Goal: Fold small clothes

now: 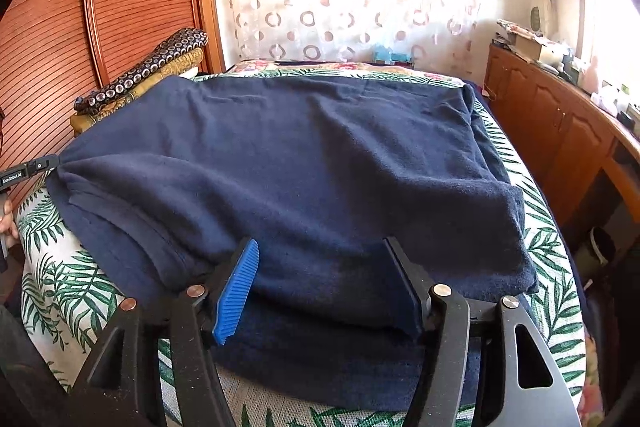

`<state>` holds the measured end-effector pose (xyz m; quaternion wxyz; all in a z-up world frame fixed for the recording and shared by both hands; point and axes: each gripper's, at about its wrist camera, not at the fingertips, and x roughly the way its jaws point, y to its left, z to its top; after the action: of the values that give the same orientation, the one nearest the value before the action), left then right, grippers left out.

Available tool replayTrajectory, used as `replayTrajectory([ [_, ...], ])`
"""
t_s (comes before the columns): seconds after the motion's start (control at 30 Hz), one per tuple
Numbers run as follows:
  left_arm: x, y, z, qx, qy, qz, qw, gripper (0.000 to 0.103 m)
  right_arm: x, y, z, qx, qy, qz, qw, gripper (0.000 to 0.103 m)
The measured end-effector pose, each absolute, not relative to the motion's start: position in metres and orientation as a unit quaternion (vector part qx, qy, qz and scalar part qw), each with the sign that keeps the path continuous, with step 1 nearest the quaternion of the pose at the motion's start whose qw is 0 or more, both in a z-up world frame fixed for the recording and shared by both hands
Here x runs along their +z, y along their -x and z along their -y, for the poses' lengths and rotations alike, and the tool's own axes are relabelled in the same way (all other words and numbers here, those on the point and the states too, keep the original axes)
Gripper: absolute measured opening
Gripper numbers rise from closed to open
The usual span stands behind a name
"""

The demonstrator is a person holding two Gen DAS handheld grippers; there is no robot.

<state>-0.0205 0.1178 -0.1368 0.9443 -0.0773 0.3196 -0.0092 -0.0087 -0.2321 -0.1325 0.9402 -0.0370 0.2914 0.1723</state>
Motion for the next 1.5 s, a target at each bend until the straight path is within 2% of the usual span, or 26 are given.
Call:
replayTrajectory([
  [0.37,-0.133,0.018,-0.105,-0.009,0.047,-0.326,0.944,0.038,-0.138,0.014,0.243,0.189,0.018,-0.273,0.943,0.067],
  [0.5,-0.136,0.008,-0.105,0.015,0.021,-0.354,0.935,0.038,-0.137,0.014,0.231,0.173,0.057,-0.279,0.943,0.069],
  [0.63,-0.141,-0.001,-0.113,0.019,0.034,-0.379,0.925,0.042,-0.135,0.012,0.231,0.175,0.049,-0.282,0.942,0.070],
  [1.03,-0.134,-0.019,-0.116,-0.024,0.017,-0.437,0.899,0.042,-0.135,0.011,0.233,0.172,0.054,-0.283,0.942,0.074],
  [1.5,-0.124,-0.020,-0.110,-0.059,0.030,-0.419,0.905,0.042,-0.134,0.011,0.237,0.174,0.058,-0.284,0.941,0.074],
])
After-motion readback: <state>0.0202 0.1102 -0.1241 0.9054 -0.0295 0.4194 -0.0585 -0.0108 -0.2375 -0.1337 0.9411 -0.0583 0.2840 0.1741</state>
